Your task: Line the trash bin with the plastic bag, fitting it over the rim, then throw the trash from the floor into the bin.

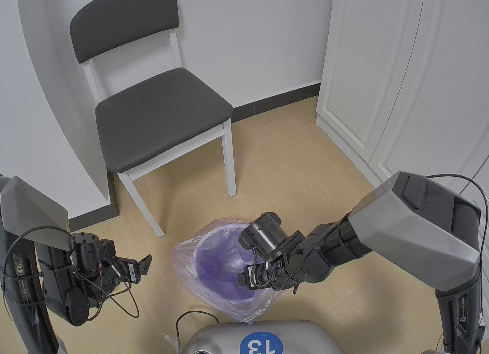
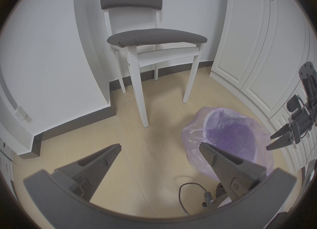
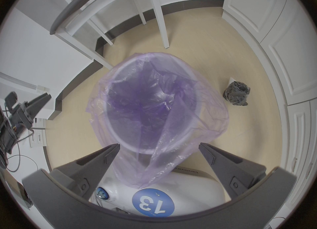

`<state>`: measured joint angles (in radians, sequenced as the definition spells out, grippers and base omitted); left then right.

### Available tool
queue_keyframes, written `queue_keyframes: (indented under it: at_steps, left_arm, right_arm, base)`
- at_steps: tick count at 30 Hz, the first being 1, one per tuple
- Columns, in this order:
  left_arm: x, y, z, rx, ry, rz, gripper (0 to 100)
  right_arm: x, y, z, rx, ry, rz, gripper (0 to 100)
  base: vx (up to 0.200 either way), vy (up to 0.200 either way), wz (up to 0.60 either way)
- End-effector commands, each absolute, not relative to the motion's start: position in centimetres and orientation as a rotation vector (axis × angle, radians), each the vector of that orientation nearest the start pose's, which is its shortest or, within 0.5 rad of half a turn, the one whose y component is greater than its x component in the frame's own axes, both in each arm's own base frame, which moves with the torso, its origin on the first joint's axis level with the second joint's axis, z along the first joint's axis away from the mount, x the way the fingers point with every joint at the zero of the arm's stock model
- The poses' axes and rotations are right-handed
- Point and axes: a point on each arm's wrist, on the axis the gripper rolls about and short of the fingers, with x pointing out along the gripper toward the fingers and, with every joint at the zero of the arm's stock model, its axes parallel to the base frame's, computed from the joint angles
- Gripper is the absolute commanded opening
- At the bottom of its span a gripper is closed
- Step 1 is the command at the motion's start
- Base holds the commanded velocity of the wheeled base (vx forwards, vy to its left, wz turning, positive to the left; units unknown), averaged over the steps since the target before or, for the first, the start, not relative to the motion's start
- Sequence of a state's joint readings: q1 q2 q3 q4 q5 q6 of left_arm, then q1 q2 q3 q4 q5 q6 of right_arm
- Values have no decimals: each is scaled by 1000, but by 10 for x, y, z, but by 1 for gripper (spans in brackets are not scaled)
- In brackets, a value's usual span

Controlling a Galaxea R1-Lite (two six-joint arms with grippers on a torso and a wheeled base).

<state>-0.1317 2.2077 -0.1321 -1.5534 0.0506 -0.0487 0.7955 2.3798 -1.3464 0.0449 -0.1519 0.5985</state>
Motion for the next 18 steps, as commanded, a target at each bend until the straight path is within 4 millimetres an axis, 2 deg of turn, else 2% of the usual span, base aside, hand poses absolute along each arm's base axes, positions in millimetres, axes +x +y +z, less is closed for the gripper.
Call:
queue_keyframes:
  at_steps: [1,7,10,13,18]
  left_arm:
    - [250,-32,1,-2,500,-69,100]
    - [250,-30,0,-9,507,-74,100]
    - [251,-28,0,-15,507,-69,100]
    - [252,-27,-1,-25,506,-77,100]
    - [252,-27,-2,-26,510,-79,100]
  right_arm:
    - [297,296,3,31,1093,257,100]
    - [303,292,-7,14,1109,235,100]
    - [302,288,-6,8,1110,215,100]
    - [299,282,7,11,1093,211,100]
    - [297,281,-1,-3,1113,203,100]
  base:
    - [0,0,0]
    - [0,0,0]
    - [0,0,0]
    - [0,0,0]
    - [0,0,0]
